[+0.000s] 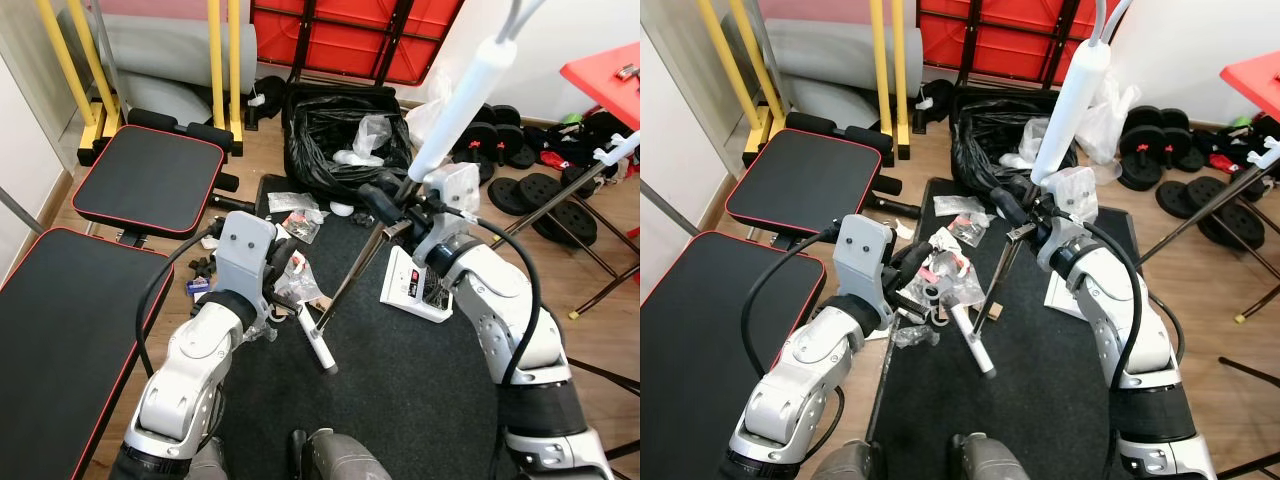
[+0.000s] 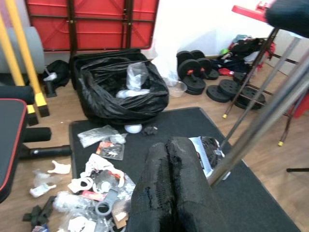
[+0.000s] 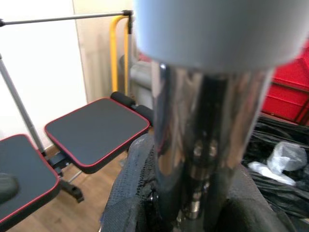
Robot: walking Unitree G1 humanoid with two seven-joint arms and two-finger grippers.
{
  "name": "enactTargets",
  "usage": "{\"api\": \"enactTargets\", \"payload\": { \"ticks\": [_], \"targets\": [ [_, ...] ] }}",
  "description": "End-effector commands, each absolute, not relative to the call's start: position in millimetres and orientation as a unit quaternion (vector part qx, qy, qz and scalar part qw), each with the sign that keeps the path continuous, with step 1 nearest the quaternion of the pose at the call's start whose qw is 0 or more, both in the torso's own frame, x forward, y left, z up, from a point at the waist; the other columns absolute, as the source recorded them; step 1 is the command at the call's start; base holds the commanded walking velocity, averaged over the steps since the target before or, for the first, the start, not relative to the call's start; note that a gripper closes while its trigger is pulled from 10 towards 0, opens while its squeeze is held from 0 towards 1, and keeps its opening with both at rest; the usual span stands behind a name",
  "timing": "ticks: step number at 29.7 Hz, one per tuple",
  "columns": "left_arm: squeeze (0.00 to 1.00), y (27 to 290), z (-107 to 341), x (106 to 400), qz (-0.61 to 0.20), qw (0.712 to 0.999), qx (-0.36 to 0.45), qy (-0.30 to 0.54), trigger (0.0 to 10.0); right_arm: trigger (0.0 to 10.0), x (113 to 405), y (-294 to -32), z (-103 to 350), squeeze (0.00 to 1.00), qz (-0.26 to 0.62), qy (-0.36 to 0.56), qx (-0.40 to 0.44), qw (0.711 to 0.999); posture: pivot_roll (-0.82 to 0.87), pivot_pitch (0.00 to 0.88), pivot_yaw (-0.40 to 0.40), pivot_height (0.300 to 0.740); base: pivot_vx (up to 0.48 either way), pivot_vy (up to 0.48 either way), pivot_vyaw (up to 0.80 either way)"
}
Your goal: Sweep floor
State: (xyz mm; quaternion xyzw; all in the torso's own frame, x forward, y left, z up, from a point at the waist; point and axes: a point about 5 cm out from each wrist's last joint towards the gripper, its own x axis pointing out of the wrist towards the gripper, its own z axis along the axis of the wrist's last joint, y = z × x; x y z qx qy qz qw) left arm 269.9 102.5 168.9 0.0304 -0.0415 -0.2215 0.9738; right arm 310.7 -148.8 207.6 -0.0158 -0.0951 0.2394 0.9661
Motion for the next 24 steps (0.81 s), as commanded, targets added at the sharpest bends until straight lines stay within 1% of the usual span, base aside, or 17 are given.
{"api": "enactTargets", "payload": {
  "ticks": [1, 4, 7, 8, 9, 14, 21, 23, 24],
  "targets": [
    [0.00, 99.6, 165.1, 270.3, -0.201, 0.978, 0.023, -0.040, 10.0, 0.0, 309.5, -154.1, 209.5, 0.00, 0.228, -0.113, -0.006, 0.967, -0.08, 0.165, -0.201, 0.740, 0.000, 0.000, 0.00],
    [0.00, 100.2, 165.0, 270.1, -0.198, 0.979, 0.019, -0.044, 10.0, 0.0, 310.1, -154.5, 208.5, 0.00, 0.226, -0.114, 0.015, 0.967, -0.08, 0.161, -0.201, 0.740, 0.000, 0.000, 0.00],
    [0.00, 100.2, 165.0, 270.1, -0.198, 0.979, 0.019, -0.044, 10.0, 0.0, 310.1, -154.5, 208.5, 0.00, 0.226, -0.114, 0.015, 0.967, -0.08, 0.161, -0.201, 0.740, 0.000, 0.000, 0.00],
    [0.00, 100.4, 164.7, 270.1, -0.197, 0.979, 0.017, -0.046, 10.0, 4.2, 310.9, -155.2, 207.8, 0.00, 0.220, -0.113, 0.024, 0.969, -0.08, 0.160, -0.201, 0.740, 0.000, 0.000, 0.00],
    [0.00, 100.2, 164.3, 269.7, -0.197, 0.979, 0.020, -0.048, 10.0, 10.0, 311.5, -156.6, 206.6, 0.00, 0.213, -0.112, 0.030, 0.970, -0.08, 0.155, -0.202, 0.740, 0.000, 0.000, 0.00],
    [0.00, 99.8, 162.6, 268.4, -0.196, 0.979, 0.021, -0.053, 10.0, 10.0, 310.6, -159.1, 204.8, 0.00, 0.200, -0.118, 0.031, 0.972, -0.09, 0.137, -0.197, 0.740, 0.000, 0.000, 0.00],
    [0.00, 102.0, 161.7, 267.9, -0.194, 0.980, 0.016, -0.049, 10.0, 10.0, 308.7, -159.5, 205.2, 0.00, 0.193, -0.130, 0.029, 0.972, -0.09, 0.145, -0.196, 0.740, 0.000, 0.000, 0.00],
    [0.00, 107.0, 161.0, 268.1, -0.180, 0.983, 0.013, -0.043, 10.0, 10.0, 307.4, -159.6, 204.3, 0.00, 0.192, -0.133, 0.028, 0.972, -0.09, 0.151, -0.193, 0.740, 0.000, 0.000, 0.00],
    [0.00, 113.8, 158.3, 268.2, -0.160, 0.987, 0.015, -0.029, 10.0, 10.0, 306.1, -160.5, 202.7, 0.00, 0.189, -0.132, 0.028, 0.973, -0.09, 0.160, -0.192, 0.740, 0.000, 0.000, 0.00]
  ]
}}
